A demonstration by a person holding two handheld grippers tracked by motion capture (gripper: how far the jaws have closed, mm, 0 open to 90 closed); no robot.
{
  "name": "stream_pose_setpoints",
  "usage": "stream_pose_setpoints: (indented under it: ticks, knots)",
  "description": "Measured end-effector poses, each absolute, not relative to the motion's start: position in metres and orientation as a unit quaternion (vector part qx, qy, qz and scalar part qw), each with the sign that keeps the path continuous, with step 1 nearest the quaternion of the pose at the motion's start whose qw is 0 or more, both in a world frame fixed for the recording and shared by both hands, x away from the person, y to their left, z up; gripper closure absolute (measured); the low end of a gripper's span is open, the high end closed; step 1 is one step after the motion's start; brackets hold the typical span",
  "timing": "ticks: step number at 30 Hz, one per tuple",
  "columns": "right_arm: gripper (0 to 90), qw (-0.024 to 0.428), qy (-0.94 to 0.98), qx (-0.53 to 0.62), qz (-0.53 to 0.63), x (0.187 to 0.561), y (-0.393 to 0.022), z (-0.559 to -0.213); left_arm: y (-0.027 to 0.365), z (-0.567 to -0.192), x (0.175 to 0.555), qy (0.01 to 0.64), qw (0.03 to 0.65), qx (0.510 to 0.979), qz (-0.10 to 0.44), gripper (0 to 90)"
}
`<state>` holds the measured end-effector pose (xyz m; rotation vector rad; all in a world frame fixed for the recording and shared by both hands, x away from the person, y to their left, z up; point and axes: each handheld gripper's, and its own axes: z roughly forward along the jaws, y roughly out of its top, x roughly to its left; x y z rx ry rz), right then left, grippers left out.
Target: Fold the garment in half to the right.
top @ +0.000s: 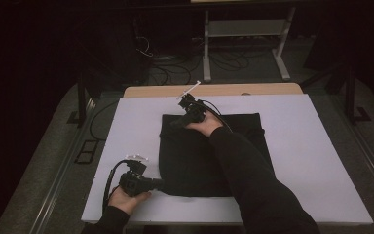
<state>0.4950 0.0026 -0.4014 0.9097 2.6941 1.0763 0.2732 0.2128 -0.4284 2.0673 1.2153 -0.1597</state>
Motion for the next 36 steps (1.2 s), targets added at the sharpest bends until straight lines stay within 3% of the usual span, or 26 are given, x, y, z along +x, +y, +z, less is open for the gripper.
stream_pose_setpoints:
  ticks: [36]
  knots:
    - [8.3, 0.055, 0.894, 0.292, 0.335, 0.527, 0.038, -0.416, 0.212, -0.429, 0.275, 0.468, 0.360, 0.804, -0.064, 83.8]
